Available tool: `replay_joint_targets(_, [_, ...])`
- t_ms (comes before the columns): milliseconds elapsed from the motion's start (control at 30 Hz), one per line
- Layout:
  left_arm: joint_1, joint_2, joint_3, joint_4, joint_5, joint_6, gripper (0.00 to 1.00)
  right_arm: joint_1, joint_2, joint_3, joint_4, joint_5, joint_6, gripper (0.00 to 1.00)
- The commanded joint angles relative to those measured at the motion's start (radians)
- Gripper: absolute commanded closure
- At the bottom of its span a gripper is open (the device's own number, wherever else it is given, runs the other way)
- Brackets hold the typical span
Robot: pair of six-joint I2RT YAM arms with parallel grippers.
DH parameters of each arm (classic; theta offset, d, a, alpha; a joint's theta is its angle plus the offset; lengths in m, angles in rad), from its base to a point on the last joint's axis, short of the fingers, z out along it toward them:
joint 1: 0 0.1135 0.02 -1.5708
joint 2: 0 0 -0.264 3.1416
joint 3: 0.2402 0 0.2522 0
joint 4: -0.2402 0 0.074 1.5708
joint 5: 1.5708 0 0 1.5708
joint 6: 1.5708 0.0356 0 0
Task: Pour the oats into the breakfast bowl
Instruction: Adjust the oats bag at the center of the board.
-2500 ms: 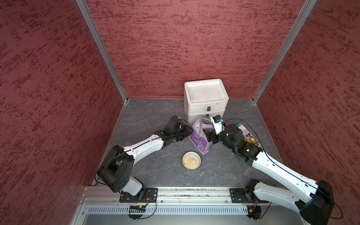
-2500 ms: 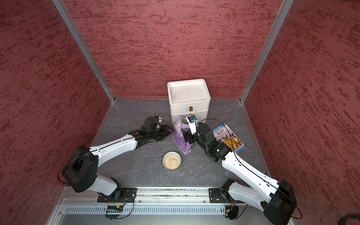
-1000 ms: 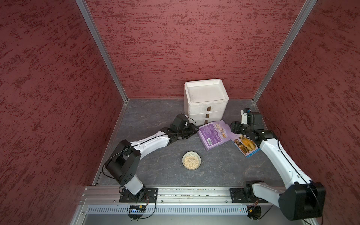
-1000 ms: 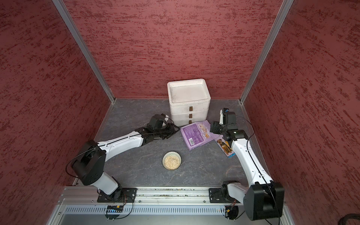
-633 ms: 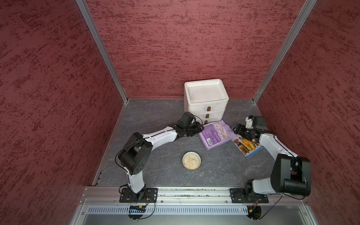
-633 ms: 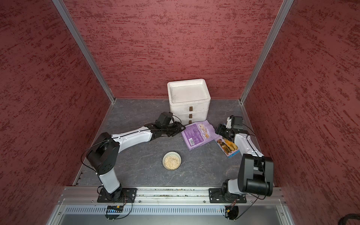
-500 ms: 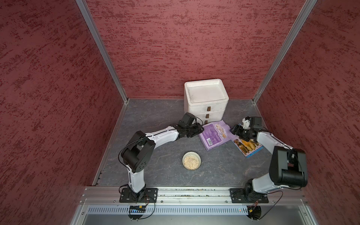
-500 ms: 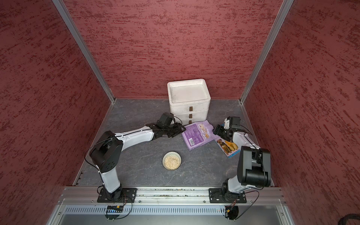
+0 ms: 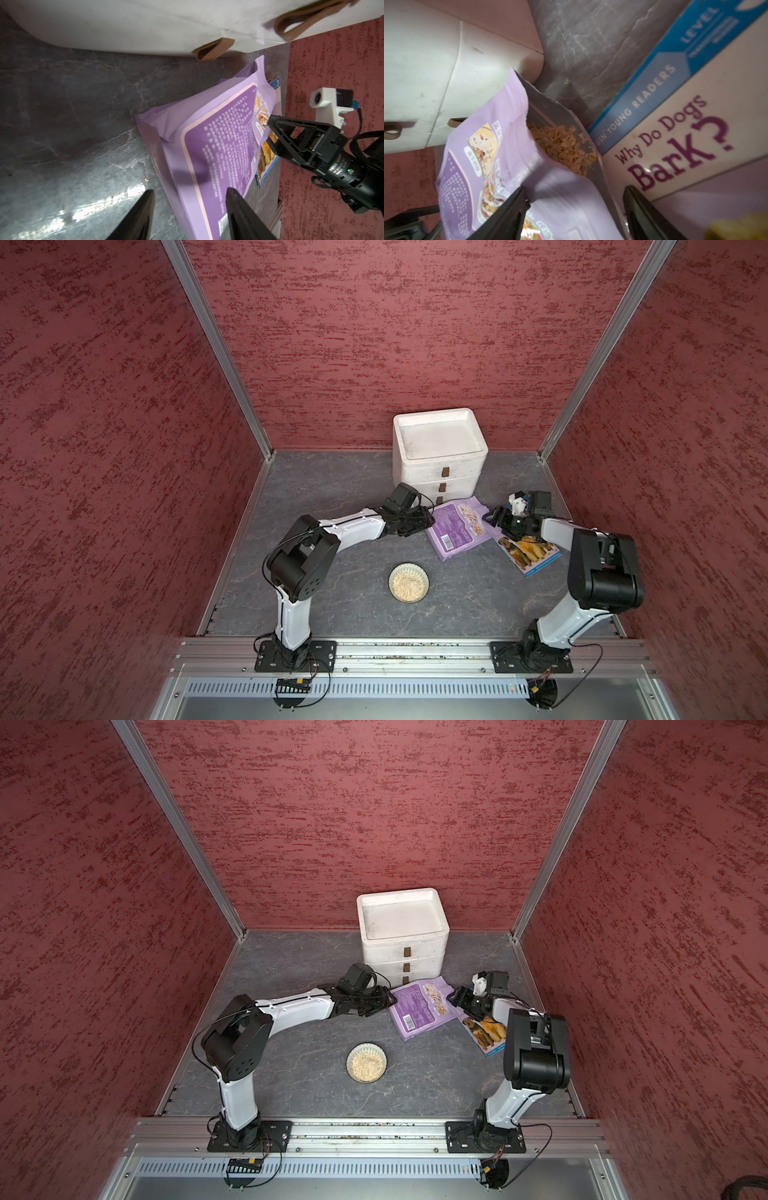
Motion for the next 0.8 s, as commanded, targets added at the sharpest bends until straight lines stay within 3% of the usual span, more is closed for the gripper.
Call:
replay_joint_targets(0, [0.002, 0.019, 0.025, -0.008, 0.006, 0.019, 0.42, -0.004, -0.002, -0.026, 0.133, -0.129, 0.056, 0.31])
replay_joint_targets(233, [0.005, 0.038, 0.033, -0.013, 0.001, 0.018, 0.42, -0.001, 0.004, -0.018, 0.197, -0.259, 0.115, 0.56])
replay_joint_targets(433, [0.014, 0.040, 0.021, -0.013, -0.004, 0.019, 0.42, 0.035, -0.128, 0.003, 0.135, -0.256, 0.097, 0.59])
replay_joint_targets(600, [0.018, 0.037, 0.003, -0.005, -0.002, 0.016, 0.42, 0.089, -0.234, 0.050, 0.034, -0.238, 0.042, 0.76])
replay_joint_targets(767, [0.020, 0.029, -0.018, 0.012, -0.002, 0.010, 0.42, 0.164, -0.291, 0.101, -0.051, -0.216, -0.008, 0.84])
